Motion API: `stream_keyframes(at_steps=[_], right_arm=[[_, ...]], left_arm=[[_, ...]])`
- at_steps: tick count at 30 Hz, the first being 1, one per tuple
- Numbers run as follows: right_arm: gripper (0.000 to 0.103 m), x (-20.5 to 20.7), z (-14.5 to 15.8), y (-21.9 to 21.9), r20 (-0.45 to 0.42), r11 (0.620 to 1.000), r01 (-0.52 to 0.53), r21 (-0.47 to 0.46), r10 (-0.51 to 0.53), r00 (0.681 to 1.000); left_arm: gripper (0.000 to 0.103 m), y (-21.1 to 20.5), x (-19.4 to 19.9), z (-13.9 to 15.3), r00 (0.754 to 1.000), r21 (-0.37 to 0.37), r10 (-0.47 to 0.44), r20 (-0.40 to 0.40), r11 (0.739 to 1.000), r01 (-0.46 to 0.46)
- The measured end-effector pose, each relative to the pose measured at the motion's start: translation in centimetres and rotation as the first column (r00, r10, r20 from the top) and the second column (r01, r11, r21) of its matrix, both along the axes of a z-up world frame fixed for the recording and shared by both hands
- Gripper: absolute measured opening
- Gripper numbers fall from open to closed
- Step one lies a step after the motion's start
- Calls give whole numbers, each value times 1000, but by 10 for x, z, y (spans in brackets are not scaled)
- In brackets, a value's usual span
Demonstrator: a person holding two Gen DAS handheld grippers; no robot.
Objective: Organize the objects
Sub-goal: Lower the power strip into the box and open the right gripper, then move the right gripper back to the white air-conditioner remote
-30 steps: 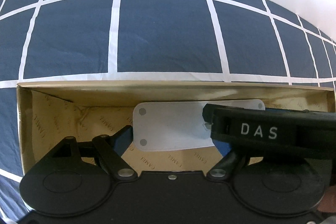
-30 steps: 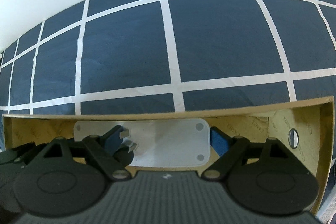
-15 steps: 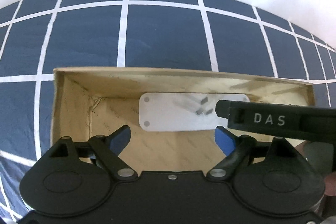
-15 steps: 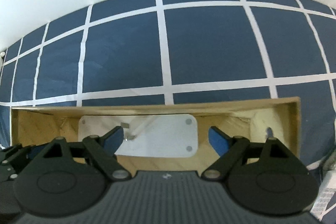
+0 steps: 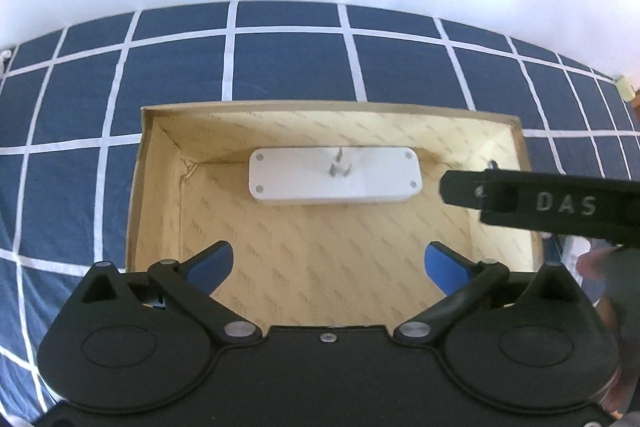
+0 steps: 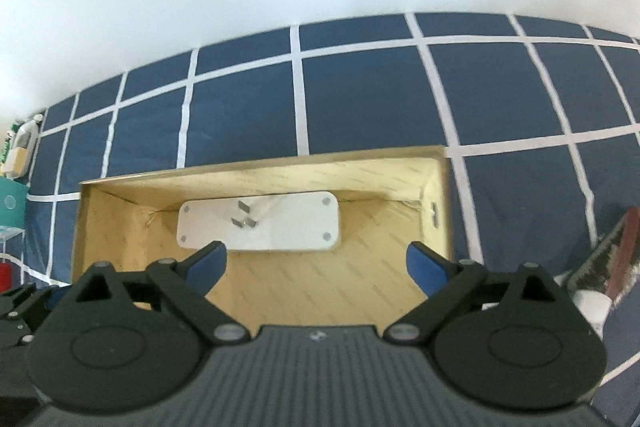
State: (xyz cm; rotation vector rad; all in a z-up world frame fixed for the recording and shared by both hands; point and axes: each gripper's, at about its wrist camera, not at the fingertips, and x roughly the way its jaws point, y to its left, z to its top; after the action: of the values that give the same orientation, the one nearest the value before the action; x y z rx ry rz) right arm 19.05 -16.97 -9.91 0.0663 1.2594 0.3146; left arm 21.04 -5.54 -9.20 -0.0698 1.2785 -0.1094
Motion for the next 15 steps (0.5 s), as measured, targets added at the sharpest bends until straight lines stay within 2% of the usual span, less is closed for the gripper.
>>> stream_keyframes(at_steps=[2, 15], right_arm=[[103, -10, 8, -11, 16, 1000, 12, 14, -12, 1000], [103, -86, 47, -83, 86, 993, 111, 44, -114, 990]], left_arm=[[103, -5, -10, 6, 1000, 12, -7, 4, 1000, 7], [103, -57, -89, 37, 996, 18, -73, 51, 997, 72]])
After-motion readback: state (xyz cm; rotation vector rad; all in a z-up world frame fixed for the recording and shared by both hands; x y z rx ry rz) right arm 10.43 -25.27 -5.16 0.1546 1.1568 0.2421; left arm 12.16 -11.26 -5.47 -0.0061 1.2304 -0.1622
